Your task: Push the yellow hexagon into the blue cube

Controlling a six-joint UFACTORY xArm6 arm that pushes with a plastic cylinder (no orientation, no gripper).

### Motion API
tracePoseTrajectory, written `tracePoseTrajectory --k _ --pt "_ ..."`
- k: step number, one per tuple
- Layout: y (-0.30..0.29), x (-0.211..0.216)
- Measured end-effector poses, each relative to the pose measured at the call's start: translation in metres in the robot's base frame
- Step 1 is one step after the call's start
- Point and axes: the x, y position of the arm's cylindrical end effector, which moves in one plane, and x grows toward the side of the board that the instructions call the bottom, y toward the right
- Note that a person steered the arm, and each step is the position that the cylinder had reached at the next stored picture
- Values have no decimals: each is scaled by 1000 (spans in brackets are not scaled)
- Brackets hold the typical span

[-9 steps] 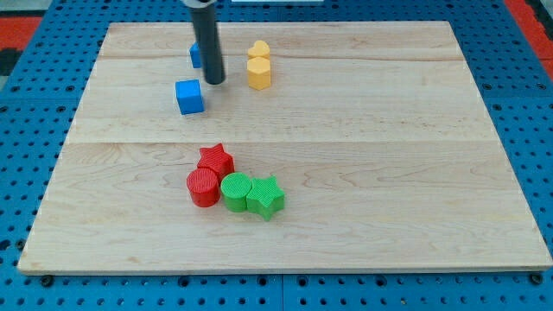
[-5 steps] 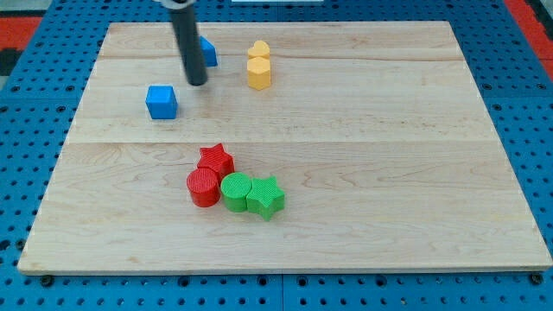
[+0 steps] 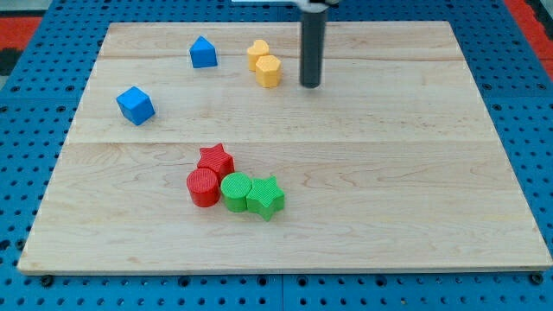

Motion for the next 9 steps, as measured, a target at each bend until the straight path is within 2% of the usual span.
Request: tracePoseTrajectory --k 1,2,3,4,5,6,7,9 --pt "-26 -33" --pt "-85 -1" --pt "-98 14" --pt "-168 14" --pt "-210 15" --pt "-119 1" --pt "-101 21" --pt "-188 43"
